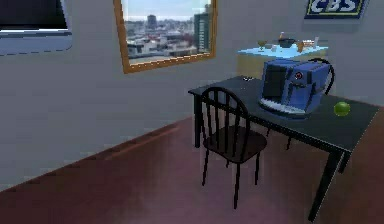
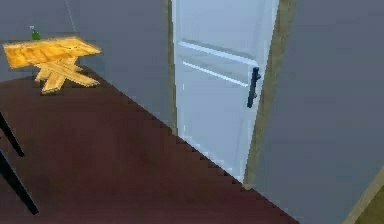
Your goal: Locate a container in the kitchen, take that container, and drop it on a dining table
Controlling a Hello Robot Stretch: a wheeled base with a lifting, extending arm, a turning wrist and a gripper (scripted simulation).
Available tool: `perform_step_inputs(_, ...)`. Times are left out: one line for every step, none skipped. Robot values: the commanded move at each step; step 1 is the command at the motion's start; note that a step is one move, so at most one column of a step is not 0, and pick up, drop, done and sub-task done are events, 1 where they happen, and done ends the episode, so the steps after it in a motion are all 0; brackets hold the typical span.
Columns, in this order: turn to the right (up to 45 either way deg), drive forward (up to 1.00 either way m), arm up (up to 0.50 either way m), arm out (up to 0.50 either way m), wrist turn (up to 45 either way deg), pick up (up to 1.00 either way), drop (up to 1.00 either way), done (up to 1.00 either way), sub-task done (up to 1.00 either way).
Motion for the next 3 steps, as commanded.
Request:
perform_step_inputs(-6.0,0.00,0.00,0.00,0.0,0.00,0.00,0.00,0.00)
perform_step_inputs(0.0,0.60,0.00,0.00,0.0,0.00,0.00,0.00,0.00)
perform_step_inputs(-24.0,0.00,0.00,0.00,0.0,0.00,0.00,0.00,0.00)
